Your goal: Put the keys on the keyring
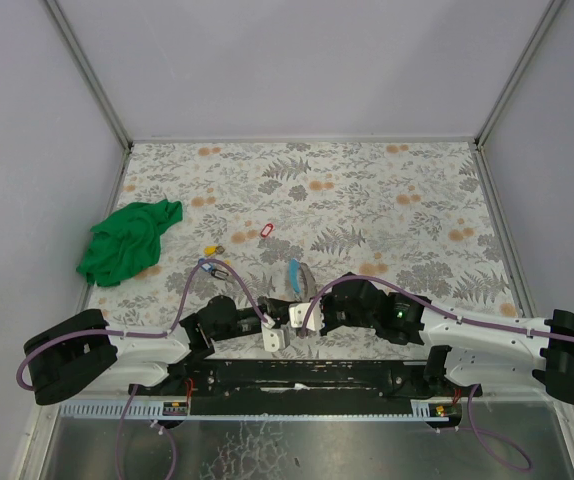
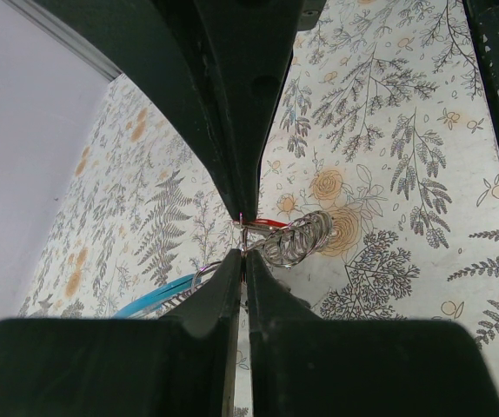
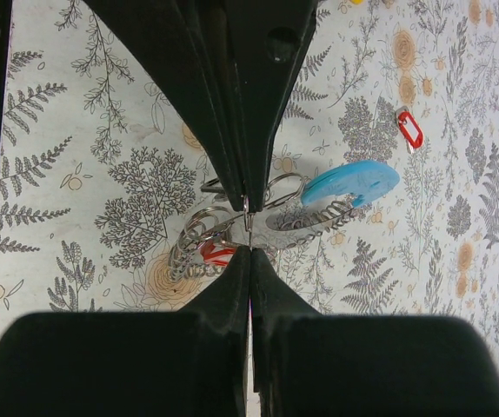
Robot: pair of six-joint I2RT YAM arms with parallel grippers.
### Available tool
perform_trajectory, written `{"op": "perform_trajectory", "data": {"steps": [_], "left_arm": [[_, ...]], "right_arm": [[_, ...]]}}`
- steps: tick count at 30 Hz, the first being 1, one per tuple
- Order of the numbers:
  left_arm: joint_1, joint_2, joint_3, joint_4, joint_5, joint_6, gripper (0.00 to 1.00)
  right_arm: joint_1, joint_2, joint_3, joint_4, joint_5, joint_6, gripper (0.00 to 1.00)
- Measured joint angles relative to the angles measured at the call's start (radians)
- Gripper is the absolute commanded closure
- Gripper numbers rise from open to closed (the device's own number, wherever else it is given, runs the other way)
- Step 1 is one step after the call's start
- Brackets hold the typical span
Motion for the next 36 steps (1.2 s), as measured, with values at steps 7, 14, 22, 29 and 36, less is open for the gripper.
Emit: {"op": "perform_trajectory", "data": {"steps": [7, 14, 22, 29, 36], "left_arm": [[0.0, 0.0, 0.0, 0.0, 0.0, 0.0, 1.0], [0.0, 0.0, 0.0, 0.0, 0.0, 0.0, 1.0], [0.0, 0.003, 0.0, 0.0, 0.002, 0.0, 1.0], [0.0, 0.008, 0.0, -0.001, 0.008, -0.005, 1.0], [0.0, 0.008, 0.0, -0.001, 0.009, -0.012, 1.0]], "right_arm": [[0.0, 0.0, 0.0, -0.001, -0.006, 0.0, 1.0], [0.0, 0.0, 0.0, -0.001, -0.006, 0.0, 1.0], [0.0, 0.0, 0.0, 0.0, -0.007, 0.0, 1.0], [0.0, 0.0, 0.0, 0.0, -0.011, 0.0, 1.0], [0.002, 0.002, 0.0, 0.0, -0.014, 0.0, 1.0]]}}
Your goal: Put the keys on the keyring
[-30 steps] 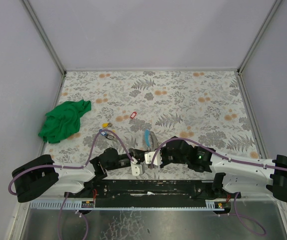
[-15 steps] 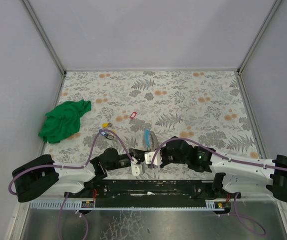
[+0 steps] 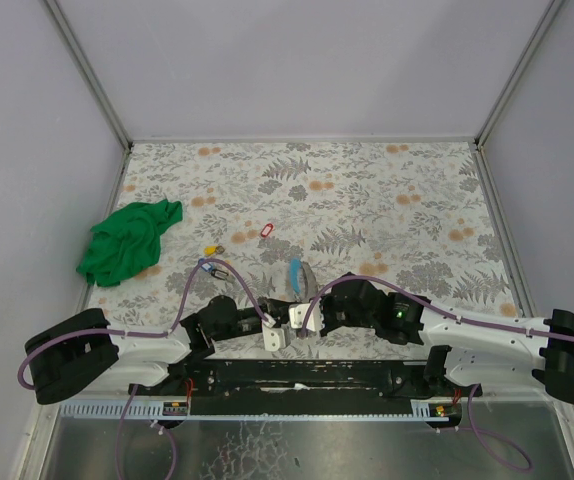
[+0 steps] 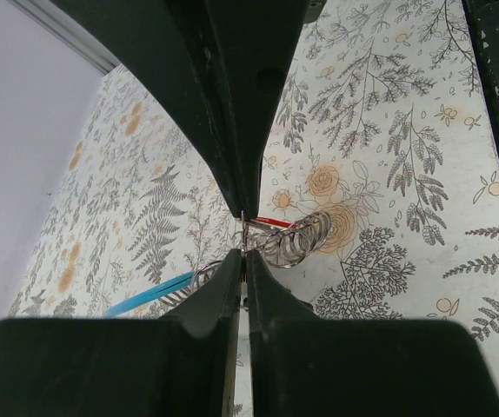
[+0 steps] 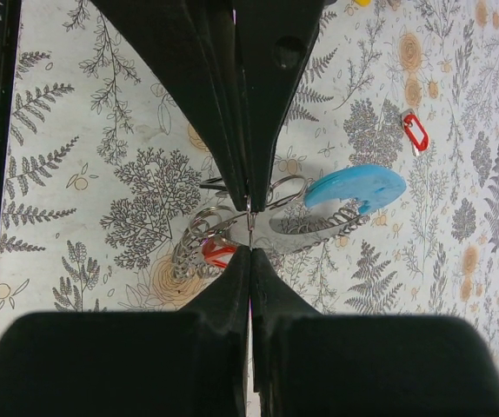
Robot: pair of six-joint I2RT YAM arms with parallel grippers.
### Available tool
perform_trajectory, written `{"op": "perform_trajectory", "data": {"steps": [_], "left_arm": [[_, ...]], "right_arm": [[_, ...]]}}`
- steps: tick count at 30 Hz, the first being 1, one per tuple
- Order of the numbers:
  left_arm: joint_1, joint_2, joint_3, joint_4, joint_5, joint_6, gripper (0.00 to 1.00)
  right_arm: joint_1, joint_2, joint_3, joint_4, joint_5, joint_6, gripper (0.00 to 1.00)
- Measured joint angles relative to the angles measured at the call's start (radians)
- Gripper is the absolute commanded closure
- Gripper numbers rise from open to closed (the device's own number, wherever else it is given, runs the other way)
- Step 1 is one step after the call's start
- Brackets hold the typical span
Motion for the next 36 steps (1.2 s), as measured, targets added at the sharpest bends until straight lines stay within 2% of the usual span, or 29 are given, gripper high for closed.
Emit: {"op": "perform_trajectory", "data": {"steps": [36], "left_arm": [[-0.003, 0.027, -0.003, 0.016, 0.039, -0.031, 1.0]], "right_arm": [[0.006, 0.023, -0.001, 0.026, -0.058, 0.004, 1.0]]}}
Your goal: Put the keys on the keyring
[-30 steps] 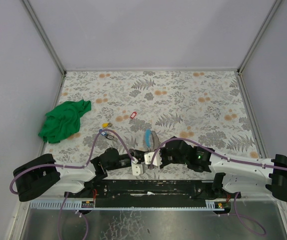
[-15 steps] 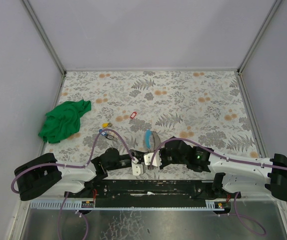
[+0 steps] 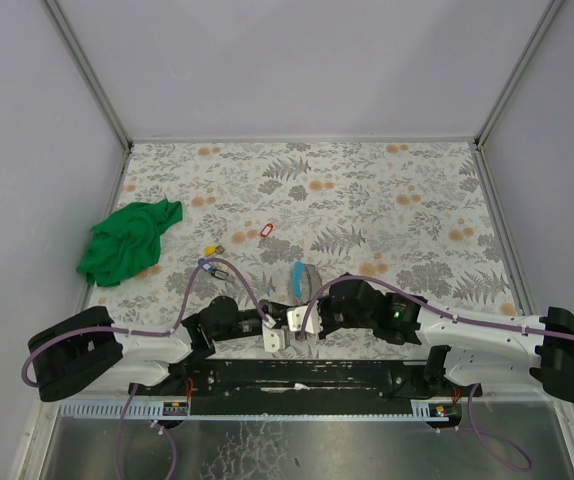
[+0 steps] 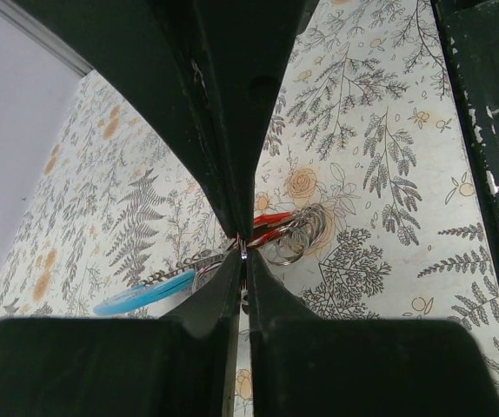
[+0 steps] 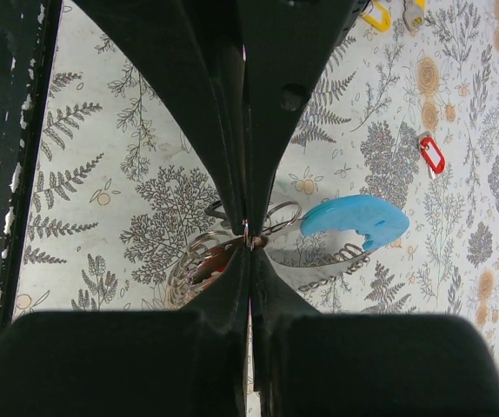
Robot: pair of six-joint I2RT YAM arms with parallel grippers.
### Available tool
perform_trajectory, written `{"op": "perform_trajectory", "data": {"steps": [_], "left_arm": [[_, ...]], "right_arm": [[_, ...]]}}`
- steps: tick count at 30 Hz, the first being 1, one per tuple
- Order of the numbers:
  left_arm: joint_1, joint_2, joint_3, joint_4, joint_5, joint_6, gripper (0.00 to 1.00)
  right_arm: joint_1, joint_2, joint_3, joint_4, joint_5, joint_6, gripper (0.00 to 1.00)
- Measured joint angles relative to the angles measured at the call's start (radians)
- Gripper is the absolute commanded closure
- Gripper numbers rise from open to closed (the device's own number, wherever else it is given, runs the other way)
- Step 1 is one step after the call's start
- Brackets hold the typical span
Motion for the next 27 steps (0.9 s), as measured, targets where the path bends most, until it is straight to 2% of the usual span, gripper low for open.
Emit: {"op": "perform_trajectory", "data": {"steps": [12, 27], "left_arm": [[-0.003, -0.062, -0.007, -0.038, 0.01, 0.002, 1.0], [-0.016, -0.128, -0.007, -0.041, 0.039, 0.01, 1.0]], "right_arm": [[-0.014, -0.005, 0.023, -0.029, -0.033, 0.052, 1.0], [-0.206, 0.008, 0.1, -0.123, -0.337, 0.127, 1.0]]}}
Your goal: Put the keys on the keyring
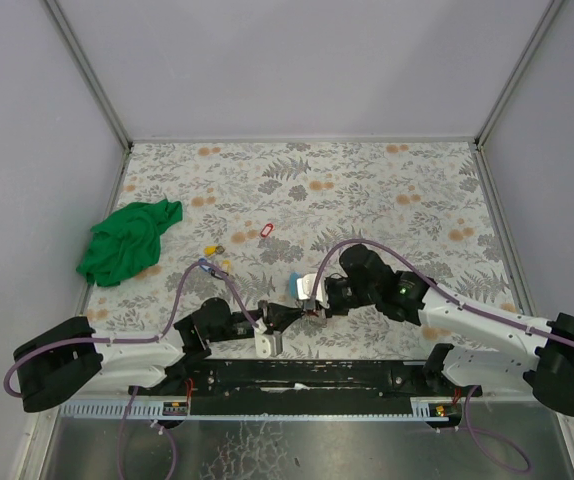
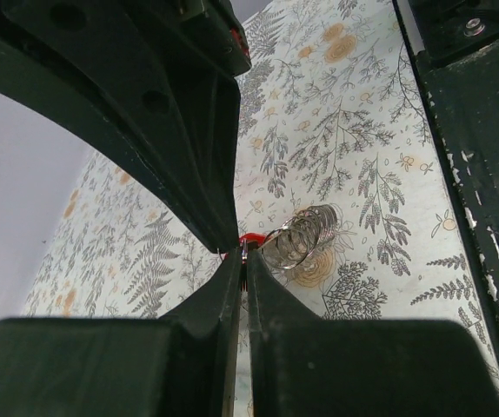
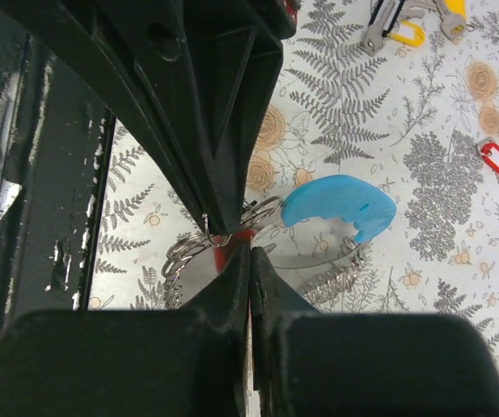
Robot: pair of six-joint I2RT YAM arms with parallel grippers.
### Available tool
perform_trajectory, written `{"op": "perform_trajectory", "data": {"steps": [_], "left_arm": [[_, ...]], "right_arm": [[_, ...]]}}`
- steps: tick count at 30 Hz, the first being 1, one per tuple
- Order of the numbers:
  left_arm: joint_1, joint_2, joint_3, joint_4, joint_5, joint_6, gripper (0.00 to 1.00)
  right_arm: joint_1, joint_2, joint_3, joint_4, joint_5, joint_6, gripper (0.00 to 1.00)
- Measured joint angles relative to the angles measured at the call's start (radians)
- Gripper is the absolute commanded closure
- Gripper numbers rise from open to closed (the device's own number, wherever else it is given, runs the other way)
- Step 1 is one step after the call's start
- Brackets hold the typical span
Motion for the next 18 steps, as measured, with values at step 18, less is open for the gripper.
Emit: {"op": "perform_trajectory", "data": {"steps": [18], "left_arm": [[0.0, -0.001, 0.0, 0.006, 0.003, 0.0, 1.0]], "right_arm": [[-0.026, 0.005, 0.025, -0.06, -0.064, -0.025, 1.0]]}}
